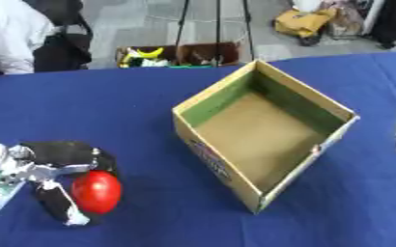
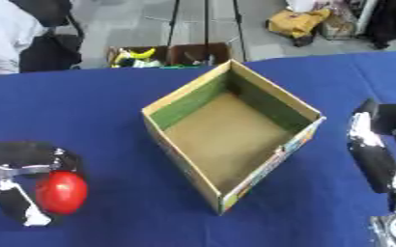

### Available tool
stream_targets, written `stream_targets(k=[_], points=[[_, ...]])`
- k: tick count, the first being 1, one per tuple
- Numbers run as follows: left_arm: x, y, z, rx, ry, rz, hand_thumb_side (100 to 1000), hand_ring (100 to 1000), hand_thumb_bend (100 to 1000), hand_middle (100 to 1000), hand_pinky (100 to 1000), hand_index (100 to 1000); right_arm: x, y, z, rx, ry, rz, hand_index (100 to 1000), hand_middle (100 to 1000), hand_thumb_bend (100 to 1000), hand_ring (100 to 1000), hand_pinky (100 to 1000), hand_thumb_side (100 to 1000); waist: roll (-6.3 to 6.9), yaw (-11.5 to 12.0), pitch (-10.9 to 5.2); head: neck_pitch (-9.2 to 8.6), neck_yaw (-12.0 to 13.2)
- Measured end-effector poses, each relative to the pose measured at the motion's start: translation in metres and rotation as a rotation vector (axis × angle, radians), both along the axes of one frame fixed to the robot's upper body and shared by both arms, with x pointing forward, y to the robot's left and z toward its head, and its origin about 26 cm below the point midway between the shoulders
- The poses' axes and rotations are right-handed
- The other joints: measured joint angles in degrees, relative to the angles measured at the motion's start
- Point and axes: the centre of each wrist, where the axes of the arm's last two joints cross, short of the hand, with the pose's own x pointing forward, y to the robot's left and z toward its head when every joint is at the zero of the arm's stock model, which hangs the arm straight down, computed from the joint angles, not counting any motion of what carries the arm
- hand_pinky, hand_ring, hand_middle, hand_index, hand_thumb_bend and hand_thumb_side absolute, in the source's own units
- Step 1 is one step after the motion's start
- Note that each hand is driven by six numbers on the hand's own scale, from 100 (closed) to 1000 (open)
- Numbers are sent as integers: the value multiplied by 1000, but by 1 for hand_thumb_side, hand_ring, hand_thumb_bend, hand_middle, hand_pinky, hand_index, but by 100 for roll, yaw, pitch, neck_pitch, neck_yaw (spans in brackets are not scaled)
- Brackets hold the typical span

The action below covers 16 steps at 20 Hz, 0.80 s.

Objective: Pick up objects on the table and place them in the box.

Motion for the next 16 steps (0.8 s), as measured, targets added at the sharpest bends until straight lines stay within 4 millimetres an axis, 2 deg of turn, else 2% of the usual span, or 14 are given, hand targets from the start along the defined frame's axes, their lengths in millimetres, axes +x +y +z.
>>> stream_targets(k=[6,14,16], points=[[-3,-2,9,-47,-37,-2,290,480,100,732,100,736,0,0,0,3,0,-5,544,373,124,456,562,373,9,1,-1,0,-3],[-8,-3,26,-176,-107,0,267,438,100,529,100,660,0,-1,0,8,-3,-15,544,374,127,456,563,371,18,1,-26,-2,-41],[-9,-4,33,-220,-132,-4,266,434,100,514,100,648,0,-1,0,9,-4,-16,544,374,126,456,563,370,18,1,-27,-2,-64]])
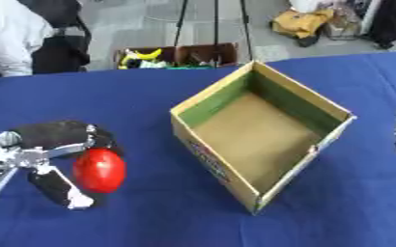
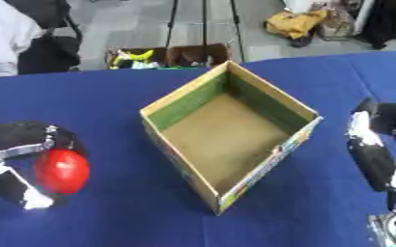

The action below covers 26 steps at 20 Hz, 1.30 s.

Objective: Pick up objects on the table and place them in the box.

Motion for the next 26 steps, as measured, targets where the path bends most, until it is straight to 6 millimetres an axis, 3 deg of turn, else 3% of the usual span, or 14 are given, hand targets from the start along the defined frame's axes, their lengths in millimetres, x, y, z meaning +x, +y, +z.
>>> stream_targets(k=[6,14,17,18,19,26], points=[[-3,-12,27,-92,-94,-41,226,428,100,508,100,639,0,0,0,0,1,-1,543,374,126,455,562,369,12,-8,-73,0,-44],[3,-49,67,-217,-229,-124,237,405,100,489,100,632,-1,-1,-3,1,10,-1,543,375,125,455,561,365,75,-102,-204,14,-14],[12,-62,74,-299,-245,-130,264,393,100,476,100,624,-1,1,-3,0,15,6,542,376,124,455,561,364,116,-155,-247,58,2],[16,-65,76,-327,-248,-129,319,389,100,472,100,621,-1,1,-3,0,16,7,542,376,116,455,561,367,123,-169,-251,63,11],[19,-69,76,-355,-248,-128,287,387,100,470,100,620,-1,1,-3,0,17,9,542,376,125,455,561,363,131,-183,-251,65,23],[38,-94,78,-474,-239,-124,296,384,100,466,100,614,-1,3,-4,-3,19,26,541,376,126,455,561,360,196,-325,-260,110,136]])
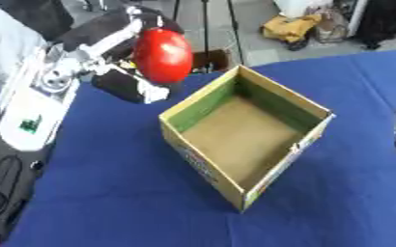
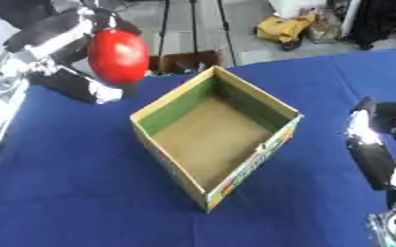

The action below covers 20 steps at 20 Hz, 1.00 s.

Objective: Pick up objects on the table and place them in the box.

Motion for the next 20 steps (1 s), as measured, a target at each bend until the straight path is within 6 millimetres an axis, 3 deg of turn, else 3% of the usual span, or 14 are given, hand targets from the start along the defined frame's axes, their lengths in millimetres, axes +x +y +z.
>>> stream_targets(k=[5,12,20], points=[[9,-24,-7,5,-15,11,246,397,100,476,100,615,0,1,0,-2,-2,11,541,376,128,454,561,359,18,-100,12,-2,105],[19,-58,-32,125,-126,124,116,436,100,512,100,617,1,4,3,-1,-10,28,541,376,130,454,562,357,36,-264,73,-30,231],[22,-86,-51,269,-274,178,102,446,100,521,100,617,4,9,8,-4,-30,48,541,376,135,454,563,356,89,-514,230,-114,410]])
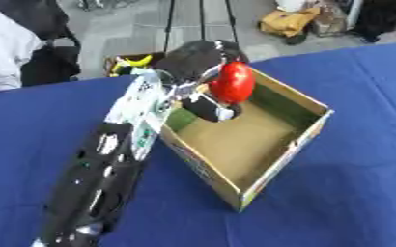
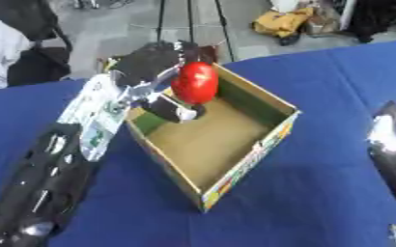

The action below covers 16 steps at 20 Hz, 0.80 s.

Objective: Pick up objects on the table and place them in the box.

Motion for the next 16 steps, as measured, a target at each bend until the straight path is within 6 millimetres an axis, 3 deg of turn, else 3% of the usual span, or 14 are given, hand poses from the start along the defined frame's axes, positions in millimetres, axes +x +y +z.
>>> stream_targets(k=[12,14,15,16], points=[[5,-4,-16,69,-37,15,102,447,100,524,100,618,0,1,1,0,-3,4,541,376,136,454,563,356,44,-130,52,-98,108],[6,-4,-18,74,-35,15,106,419,100,550,100,664,0,1,1,0,-3,4,541,376,139,454,563,355,46,-119,52,-97,73],[6,-6,-22,87,-27,10,147,465,100,592,100,724,0,1,1,0,-2,5,541,376,140,454,563,356,47,-96,52,-96,38],[7,-7,-27,105,-21,5,147,465,100,592,100,724,0,1,1,0,-2,5,541,376,140,454,563,356,47,-91,52,-95,9]])
